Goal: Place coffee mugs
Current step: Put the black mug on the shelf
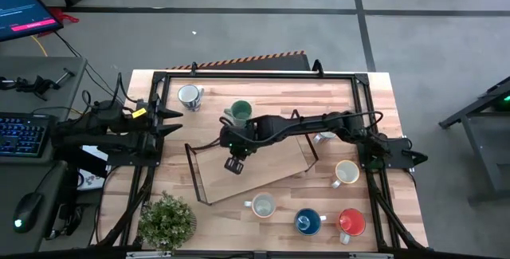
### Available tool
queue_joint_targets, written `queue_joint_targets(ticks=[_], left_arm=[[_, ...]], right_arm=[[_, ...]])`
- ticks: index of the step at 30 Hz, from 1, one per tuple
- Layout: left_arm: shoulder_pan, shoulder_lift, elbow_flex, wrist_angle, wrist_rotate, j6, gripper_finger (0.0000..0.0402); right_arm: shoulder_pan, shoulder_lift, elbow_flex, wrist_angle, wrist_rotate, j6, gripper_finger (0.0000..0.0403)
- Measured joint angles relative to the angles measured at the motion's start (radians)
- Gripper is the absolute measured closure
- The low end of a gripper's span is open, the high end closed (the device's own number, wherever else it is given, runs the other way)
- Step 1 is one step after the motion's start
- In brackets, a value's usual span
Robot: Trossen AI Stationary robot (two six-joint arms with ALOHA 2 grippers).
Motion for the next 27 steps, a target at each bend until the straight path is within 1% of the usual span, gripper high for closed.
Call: queue_joint_targets(ticks=[11,17,22,27], left_arm=[[0.000,0.000,0.000,-0.019,0.000,0.001,0.0227],[0.000,0.000,0.000,-0.019,0.000,0.001,0.0227],[0.000,0.000,0.000,-0.025,0.000,0.001,0.0227],[0.000,0.000,0.000,-0.046,-0.001,0.001,0.0227]], right_arm=[[0.013,0.009,-0.002,-0.086,-0.007,0.172,0.0403],[0.018,0.030,-0.003,-0.070,-0.041,0.224,0.0403],[0.018,0.036,-0.003,-0.058,-0.043,0.230,0.0403],[0.017,0.047,-0.003,-0.063,-0.056,0.275,0.0403]])
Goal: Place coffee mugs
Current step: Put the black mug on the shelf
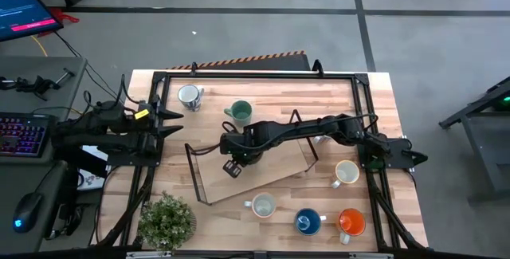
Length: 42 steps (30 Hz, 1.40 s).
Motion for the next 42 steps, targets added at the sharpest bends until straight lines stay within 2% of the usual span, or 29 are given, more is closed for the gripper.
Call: queue_joint_targets(ticks=[8,15,21,32,39,42], left_arm=[[0.000,0.000,0.000,-0.009,0.000,0.001,0.0227],[0.000,0.000,0.000,-0.011,0.000,0.007,0.0227],[0.000,0.000,0.000,-0.017,0.000,0.008,0.0227],[0.000,0.000,0.000,-0.018,0.000,0.008,0.0227],[0.000,0.000,0.000,-0.022,0.000,0.008,0.0227],[0.000,0.000,0.000,-0.023,0.000,0.008,0.0227]], right_arm=[[0.000,0.004,0.000,0.004,0.007,0.032,0.0399],[-0.001,0.006,0.000,0.016,0.024,0.006,0.0360],[0.000,0.006,0.011,0.033,0.022,-0.021,0.0342],[0.000,0.006,0.146,-0.006,0.035,-0.081,0.0339],[0.003,-0.006,0.146,-0.021,0.030,-0.081,0.0338],[0.003,-0.017,0.146,-0.031,0.068,-0.081,0.0339]])
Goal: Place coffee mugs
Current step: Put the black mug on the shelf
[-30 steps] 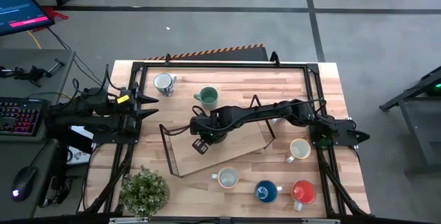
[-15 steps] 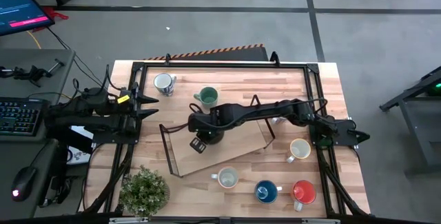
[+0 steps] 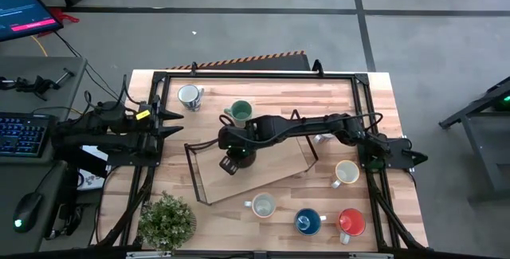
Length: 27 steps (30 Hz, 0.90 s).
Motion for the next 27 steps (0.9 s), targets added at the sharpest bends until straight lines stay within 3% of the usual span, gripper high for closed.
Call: queue_joint_targets(ticks=[8,13,27], left_arm=[[0.000,0.000,0.000,-0.002,0.000,0.000,0.0227],[0.000,0.000,0.000,-0.002,0.000,0.000,0.0227],[0.000,0.000,0.000,-0.002,0.000,0.000,0.0227]], right_arm=[[0.005,-0.070,0.001,-0.124,0.172,0.004,0.0362],[0.007,-0.080,-0.001,-0.280,0.177,0.031,0.0381],[0.010,-0.074,-0.098,-0.367,0.222,0.121,0.0392]])
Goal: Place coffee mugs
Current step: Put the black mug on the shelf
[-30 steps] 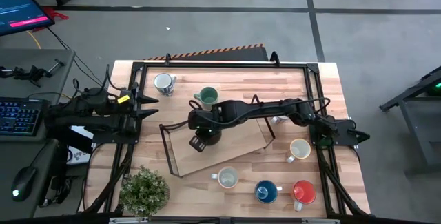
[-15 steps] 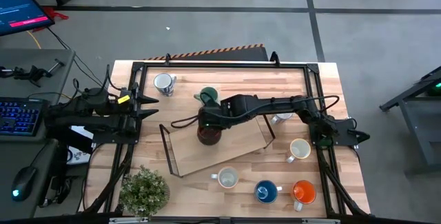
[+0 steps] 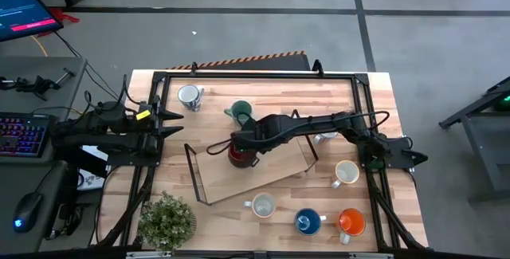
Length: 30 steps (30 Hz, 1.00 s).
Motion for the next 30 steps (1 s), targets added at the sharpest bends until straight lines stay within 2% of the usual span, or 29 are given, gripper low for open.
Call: queue_joint_targets(ticks=[10,19,30], left_arm=[[0.000,0.000,0.000,0.000,0.000,0.000,0.0227],[0.000,0.000,0.000,0.000,0.000,0.000,0.0227],[0.000,0.000,0.000,0.000,0.000,0.000,0.0227]], right_arm=[[0.000,0.001,-0.112,0.128,0.001,0.019,0.0391],[0.000,0.000,-0.115,0.247,0.001,-0.013,0.0391],[0.000,0.000,-0.115,0.266,-0.041,-0.034,0.0391]])
